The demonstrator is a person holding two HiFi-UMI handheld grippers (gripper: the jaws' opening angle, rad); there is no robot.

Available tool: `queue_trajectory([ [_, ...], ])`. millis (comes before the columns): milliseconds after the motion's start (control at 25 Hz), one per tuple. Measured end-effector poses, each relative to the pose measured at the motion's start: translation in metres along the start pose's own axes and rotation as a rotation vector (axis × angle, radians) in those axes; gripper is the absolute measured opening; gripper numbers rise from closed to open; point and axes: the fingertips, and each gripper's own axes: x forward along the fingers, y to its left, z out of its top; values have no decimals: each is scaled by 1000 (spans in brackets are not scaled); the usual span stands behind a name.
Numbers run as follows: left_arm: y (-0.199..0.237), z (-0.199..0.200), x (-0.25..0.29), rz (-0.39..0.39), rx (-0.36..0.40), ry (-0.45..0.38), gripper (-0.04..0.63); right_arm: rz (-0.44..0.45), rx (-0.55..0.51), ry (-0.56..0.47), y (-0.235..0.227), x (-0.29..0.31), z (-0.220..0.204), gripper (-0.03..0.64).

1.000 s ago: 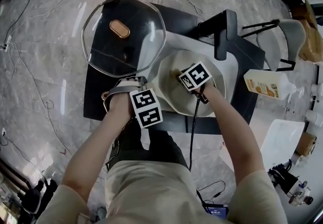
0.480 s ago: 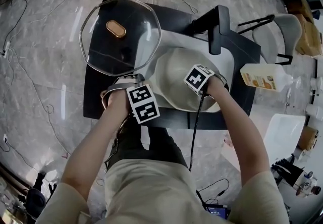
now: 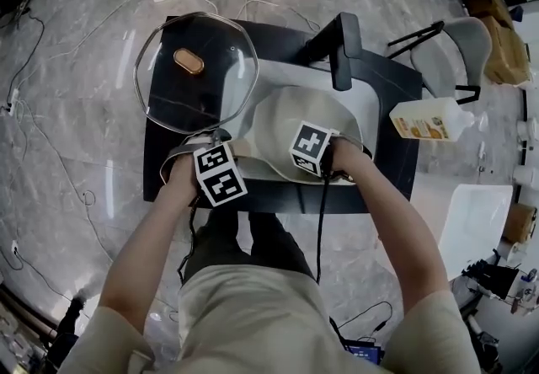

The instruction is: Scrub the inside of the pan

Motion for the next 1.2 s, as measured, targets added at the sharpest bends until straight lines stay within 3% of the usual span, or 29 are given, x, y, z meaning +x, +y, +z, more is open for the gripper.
queue_trajectory([
  [320,-2,2,-27,14,-73,-70,229,141,56,-210,33,-22,36,87],
  [440,-1,7,-43,23,-107,-114,229,188,112,-376,40,-44,53,89],
  [760,24,30,-103,153,-149,-291,221,232,258,-863,49,-123,67,91],
  [880,37,36,-132,191,-205,-371,188,175,278,-1009,54,-161,62,91],
  [1080,58,52,-186,273,-269,-503,151,-37,266,-1230,62,-224,48,91],
  [1200,70,71,-232,362,-275,-645,110,-116,263,-1334,73,-258,38,91],
])
